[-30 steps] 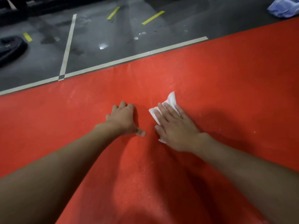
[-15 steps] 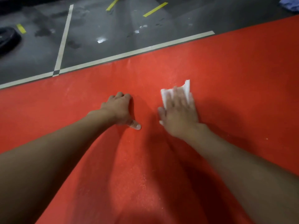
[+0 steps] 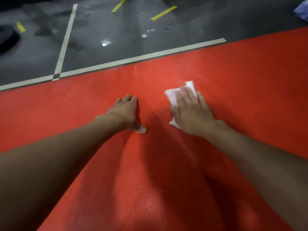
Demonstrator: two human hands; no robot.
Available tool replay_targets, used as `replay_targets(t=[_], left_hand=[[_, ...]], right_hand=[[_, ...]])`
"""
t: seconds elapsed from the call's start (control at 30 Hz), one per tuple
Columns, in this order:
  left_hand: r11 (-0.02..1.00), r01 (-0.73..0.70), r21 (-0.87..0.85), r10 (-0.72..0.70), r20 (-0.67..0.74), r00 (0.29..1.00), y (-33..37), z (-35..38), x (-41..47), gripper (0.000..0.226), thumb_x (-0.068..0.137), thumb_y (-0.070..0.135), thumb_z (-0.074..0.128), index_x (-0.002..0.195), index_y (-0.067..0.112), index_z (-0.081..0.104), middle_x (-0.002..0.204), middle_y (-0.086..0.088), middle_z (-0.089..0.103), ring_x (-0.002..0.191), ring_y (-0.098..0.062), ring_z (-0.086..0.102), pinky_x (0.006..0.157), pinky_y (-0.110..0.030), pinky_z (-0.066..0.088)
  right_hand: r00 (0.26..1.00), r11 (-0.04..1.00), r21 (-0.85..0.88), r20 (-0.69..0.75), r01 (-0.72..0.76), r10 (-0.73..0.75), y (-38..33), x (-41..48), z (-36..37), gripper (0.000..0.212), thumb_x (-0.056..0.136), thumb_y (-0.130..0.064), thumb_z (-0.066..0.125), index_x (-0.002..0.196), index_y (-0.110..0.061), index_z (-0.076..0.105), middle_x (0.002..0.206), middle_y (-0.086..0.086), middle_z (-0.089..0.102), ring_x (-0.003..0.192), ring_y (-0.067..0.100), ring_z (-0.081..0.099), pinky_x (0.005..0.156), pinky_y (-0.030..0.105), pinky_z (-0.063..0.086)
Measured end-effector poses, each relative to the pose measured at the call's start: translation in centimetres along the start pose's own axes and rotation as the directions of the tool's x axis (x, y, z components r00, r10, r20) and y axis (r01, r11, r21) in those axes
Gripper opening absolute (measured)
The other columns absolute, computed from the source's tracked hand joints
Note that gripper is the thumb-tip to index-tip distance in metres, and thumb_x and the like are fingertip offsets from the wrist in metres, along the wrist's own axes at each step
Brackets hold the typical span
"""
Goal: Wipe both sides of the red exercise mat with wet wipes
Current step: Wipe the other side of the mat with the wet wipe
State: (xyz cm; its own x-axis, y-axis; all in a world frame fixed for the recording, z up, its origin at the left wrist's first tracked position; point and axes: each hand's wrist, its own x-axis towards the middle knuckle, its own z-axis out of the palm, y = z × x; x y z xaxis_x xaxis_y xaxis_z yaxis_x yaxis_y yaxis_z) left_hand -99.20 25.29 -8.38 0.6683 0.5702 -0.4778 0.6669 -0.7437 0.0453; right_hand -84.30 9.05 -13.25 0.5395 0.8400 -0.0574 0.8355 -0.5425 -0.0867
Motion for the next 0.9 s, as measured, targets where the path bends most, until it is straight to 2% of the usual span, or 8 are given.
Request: replay_targets(t=[0.07,0.2,0.33,0.43,0.5,0.63,0.8,0.9], left_hand=[[1.0,-0.002,0.007,0.001,0.026,1.0,0.3,-0.8,0.2,0.131,0.048,0.062,0.087,0.151,0.009,0.024,0.157,-0.016,0.023,0.145,-0.032,0.023,0.117,-0.041,0.028],[0.999,0.032,0.037,-0.032,0.0,0.999,0.9,-2.7,0.6,0.1,0.049,0.066,0.085,0.128,0.015,0.051,0.126,-0.013,0.048,0.118,-0.033,0.049,0.1,-0.035,0.044],[0.993,0.115,-0.006,-0.115,-0.091,0.989,1.5,-1.5,0.8,0.1,0.053,0.05,0.091,0.129,0.018,0.036,0.138,-0.01,0.032,0.132,-0.043,0.031,0.101,-0.065,0.036],[0.982,0.164,-0.096,-0.166,-0.016,0.986,1.2,-1.3,1.1,0.13,0.056,0.044,0.092,0.153,0.027,0.006,0.161,-0.006,-0.002,0.148,-0.039,-0.001,0.105,-0.077,0.018],[0.974,0.178,-0.141,-0.171,0.056,0.984,0.8,-1.5,1.6,0.142,0.06,0.045,0.09,0.153,0.029,-0.016,0.161,-0.003,-0.022,0.148,-0.038,-0.015,0.107,-0.076,0.013],[0.975,0.179,-0.13,-0.163,0.128,0.978,0.9,-1.2,2.0,0.143,0.064,0.048,0.086,0.151,0.024,-0.025,0.157,-0.008,-0.034,0.144,-0.042,-0.023,0.111,-0.071,0.012],[0.976,0.183,-0.118,-0.169,0.125,0.978,0.8,-1.5,1.9,0.143,0.063,0.05,0.087,0.152,0.027,-0.023,0.158,-0.004,-0.032,0.146,-0.039,-0.021,0.107,-0.076,0.01],[0.976,0.176,-0.124,-0.161,0.123,0.979,0.7,-1.5,2.1,0.145,0.059,0.051,0.089,0.152,0.027,-0.02,0.159,-0.004,-0.029,0.147,-0.039,-0.019,0.105,-0.077,0.011]], right_hand=[[0.995,0.996,0.026,-0.028,-0.09,0.091,-1.4,0.6,0.2,0.069,0.102,-0.05,0.019,0.158,-0.011,0.007,0.165,0.014,0.002,0.153,0.025,-0.005,0.122,0.047,-0.003],[0.964,0.96,-0.089,0.019,0.264,-0.263,-2.3,0.5,0.6,0.075,0.094,-0.054,0.012,0.157,-0.013,0.008,0.166,0.011,0.0,0.153,0.025,-0.006,0.122,0.048,-0.001],[0.995,0.993,0.051,0.005,-0.104,0.104,-0.8,3.1,-0.2,0.066,0.104,-0.048,0.019,0.158,-0.013,0.005,0.166,0.008,-0.001,0.153,0.02,-0.007,0.122,0.046,-0.005],[0.988,0.989,-0.03,-0.036,0.148,-0.149,-3.1,2.6,0.8,0.071,0.1,-0.052,0.019,0.158,-0.013,0.004,0.166,0.012,0.001,0.153,0.025,-0.006,0.122,0.048,-0.004],[0.966,0.963,-0.075,0.017,0.257,-0.257,-1.8,3.3,0.5,0.071,0.099,-0.053,0.017,0.158,-0.015,0.006,0.166,0.009,0.0,0.153,0.021,-0.006,0.122,0.047,-0.004],[0.996,0.995,0.042,0.008,-0.089,0.088,-1.1,5.9,-0.1,0.065,0.103,-0.047,0.019,0.158,-0.014,0.005,0.166,0.008,-0.001,0.153,0.021,-0.007,0.122,0.047,-0.004],[0.957,0.953,-0.084,0.027,0.291,-0.29,-2.5,6.3,0.3,0.073,0.094,-0.054,0.01,0.158,-0.019,0.006,0.166,0.008,0.002,0.153,0.021,-0.003,0.122,0.046,-0.001],[1.0,1.0,0.006,0.003,-0.027,0.027,-0.9,8.6,-0.4,0.063,0.103,-0.045,0.017,0.158,-0.016,0.009,0.167,0.005,0.003,0.153,0.019,-0.003,0.123,0.047,-0.002]])
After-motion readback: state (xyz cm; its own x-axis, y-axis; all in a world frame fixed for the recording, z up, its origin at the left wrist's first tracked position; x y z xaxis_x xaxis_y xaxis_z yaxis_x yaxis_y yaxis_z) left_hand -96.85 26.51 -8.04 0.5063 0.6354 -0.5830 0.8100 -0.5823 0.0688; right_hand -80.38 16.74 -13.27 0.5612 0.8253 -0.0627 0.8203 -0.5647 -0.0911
